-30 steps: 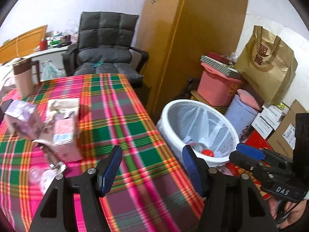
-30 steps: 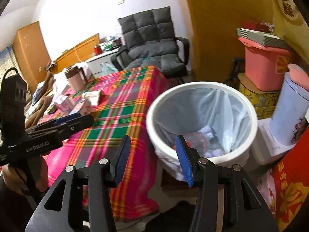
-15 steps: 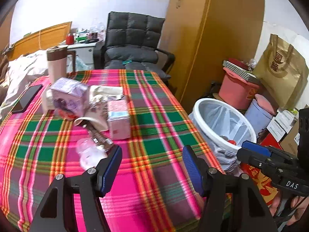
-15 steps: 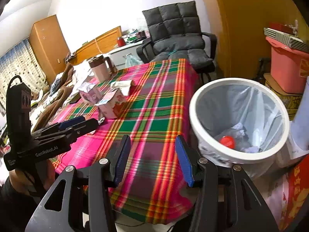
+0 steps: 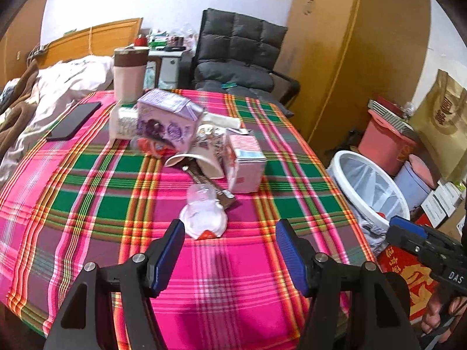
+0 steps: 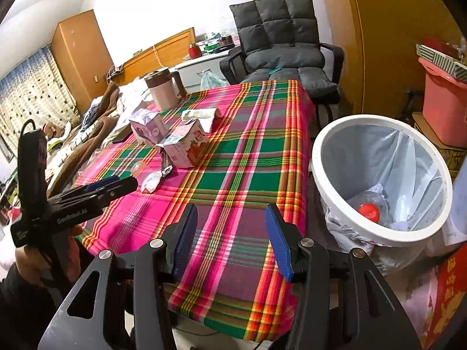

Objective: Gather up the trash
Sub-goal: 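Move both tools back toward the remaining items on the table, then grasp the clear plastic cup with the left tool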

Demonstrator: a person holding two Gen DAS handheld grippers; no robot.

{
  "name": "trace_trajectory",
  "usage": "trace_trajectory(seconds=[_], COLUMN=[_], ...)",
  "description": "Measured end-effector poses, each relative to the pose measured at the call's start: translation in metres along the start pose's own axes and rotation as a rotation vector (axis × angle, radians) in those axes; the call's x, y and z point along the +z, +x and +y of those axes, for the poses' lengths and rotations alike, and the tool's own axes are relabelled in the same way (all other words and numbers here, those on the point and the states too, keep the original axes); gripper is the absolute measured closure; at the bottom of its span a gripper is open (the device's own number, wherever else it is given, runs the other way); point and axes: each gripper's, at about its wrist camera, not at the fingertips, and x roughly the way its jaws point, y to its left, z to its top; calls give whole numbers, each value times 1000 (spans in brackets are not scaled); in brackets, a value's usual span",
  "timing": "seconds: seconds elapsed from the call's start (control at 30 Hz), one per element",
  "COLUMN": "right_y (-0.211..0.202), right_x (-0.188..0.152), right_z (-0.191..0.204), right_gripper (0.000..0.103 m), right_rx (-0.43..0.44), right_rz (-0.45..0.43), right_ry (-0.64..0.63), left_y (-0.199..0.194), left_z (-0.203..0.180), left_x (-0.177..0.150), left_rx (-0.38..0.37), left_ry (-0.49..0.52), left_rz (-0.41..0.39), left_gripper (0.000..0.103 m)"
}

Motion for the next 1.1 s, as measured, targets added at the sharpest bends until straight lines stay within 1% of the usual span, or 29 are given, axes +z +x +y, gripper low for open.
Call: trace_trajectory(seconds=[0.23, 0.43, 0.5, 0.6, 0.67, 0.7, 0.87, 1.1], right_y=[5, 9, 11, 14, 16, 16, 23, 38], right_x=[2, 5, 7, 8, 9, 10, 15, 25], right_z=[3, 2, 2, 2, 4, 5, 9, 22], right_gripper=[53, 53, 53, 53, 53, 53, 53, 53], right_rx=[6, 7, 7, 10, 11, 12, 15, 28], right_rz=[8, 10, 11, 12, 14, 15, 22, 34], right_ry=[-2, 4, 5, 3, 0, -2, -12, -33], left_y=[14, 30, 34, 42, 48, 51, 46, 32], left_z=[8, 15, 16, 16, 17, 18, 22, 34], left_x=[1, 8, 11, 14, 13, 13, 11, 11], left_rx=[21, 24, 26, 48, 62, 71, 88, 116], left_ry=[-7, -25, -26, -27, -30, -30, -33, -35], left_rz=[23, 32, 30, 46, 70, 80, 70, 34], left_gripper=[39, 40, 44, 54, 68, 72, 73, 73])
